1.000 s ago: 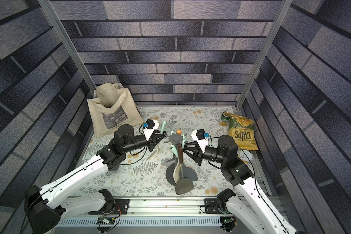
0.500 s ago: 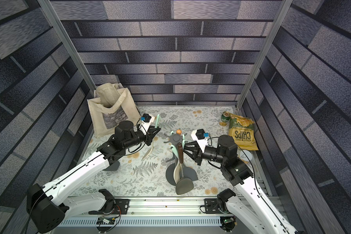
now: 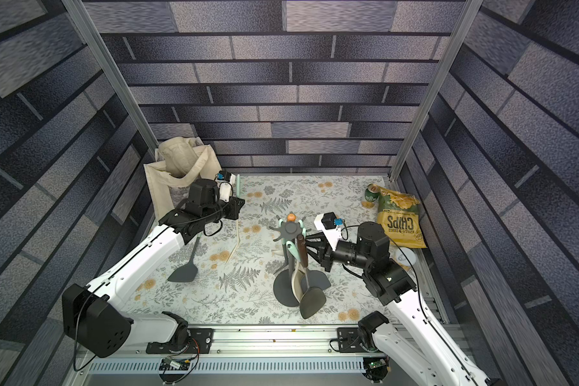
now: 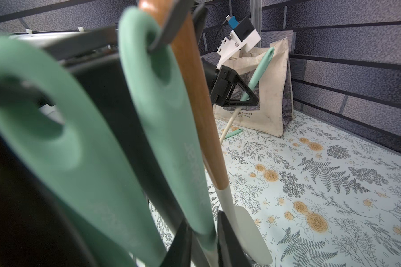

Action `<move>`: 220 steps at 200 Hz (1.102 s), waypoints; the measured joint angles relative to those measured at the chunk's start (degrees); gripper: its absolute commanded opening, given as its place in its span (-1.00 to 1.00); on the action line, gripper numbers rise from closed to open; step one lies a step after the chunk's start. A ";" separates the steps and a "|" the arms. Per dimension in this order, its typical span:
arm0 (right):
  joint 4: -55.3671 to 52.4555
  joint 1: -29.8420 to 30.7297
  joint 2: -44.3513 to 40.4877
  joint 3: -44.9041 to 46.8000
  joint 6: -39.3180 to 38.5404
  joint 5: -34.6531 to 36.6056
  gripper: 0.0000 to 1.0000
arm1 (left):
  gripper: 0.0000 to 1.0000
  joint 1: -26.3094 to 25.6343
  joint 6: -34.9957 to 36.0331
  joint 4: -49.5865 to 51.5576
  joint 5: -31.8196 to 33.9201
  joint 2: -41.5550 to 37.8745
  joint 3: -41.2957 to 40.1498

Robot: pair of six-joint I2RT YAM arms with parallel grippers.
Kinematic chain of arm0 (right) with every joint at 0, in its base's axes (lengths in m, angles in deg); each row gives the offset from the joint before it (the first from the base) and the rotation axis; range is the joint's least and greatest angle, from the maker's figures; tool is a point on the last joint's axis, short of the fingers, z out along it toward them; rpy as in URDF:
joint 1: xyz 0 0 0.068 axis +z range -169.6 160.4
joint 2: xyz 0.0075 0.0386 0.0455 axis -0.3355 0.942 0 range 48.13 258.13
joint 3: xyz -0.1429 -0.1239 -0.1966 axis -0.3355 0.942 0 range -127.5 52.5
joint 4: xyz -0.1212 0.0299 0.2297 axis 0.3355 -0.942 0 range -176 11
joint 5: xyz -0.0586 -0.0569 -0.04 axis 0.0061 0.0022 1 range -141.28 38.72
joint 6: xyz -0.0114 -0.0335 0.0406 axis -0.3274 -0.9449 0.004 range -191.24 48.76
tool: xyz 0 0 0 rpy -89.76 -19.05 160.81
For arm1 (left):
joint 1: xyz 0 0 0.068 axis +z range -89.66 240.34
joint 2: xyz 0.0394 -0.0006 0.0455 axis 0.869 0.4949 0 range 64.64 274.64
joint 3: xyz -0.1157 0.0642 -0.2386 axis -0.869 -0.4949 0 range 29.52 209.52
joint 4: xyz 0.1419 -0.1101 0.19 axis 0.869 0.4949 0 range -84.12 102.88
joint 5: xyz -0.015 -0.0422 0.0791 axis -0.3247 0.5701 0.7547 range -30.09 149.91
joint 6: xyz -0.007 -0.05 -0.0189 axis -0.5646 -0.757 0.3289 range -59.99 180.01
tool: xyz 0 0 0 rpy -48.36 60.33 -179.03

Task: Take the spatula off the kitchen utensil rack
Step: Place the spatula at the center of the board.

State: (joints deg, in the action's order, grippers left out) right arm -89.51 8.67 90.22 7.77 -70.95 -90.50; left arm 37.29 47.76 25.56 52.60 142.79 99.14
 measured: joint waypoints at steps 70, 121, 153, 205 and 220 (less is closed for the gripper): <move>-0.66 0.00 -0.50 0.00 -0.37 0.83 -0.58 | -0.99 2.08 -0.26 10.80 4.26 5.97 5.68; -1.92 0.00 -1.90 0.00 -0.39 2.12 -0.59 | -0.96 4.42 -0.26 14.64 5.68 9.18 6.45; -2.84 0.00 -2.99 0.00 -0.37 2.89 -0.60 | -0.96 5.68 -0.26 14.73 6.10 9.55 6.45; -4.50 0.00 -3.78 0.00 -0.37 3.63 -0.61 | -0.96 6.67 -0.24 15.15 7.21 14.53 6.45; -4.70 0.00 -3.82 0.00 -0.37 3.85 -0.61 | -0.95 6.67 -0.22 15.56 7.96 16.11 6.45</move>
State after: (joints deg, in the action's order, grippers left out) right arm -94.21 8.67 86.39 7.77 -71.32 -86.66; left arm 43.96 47.54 41.12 60.56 158.90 105.59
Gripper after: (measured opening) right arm 0.197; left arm 0.151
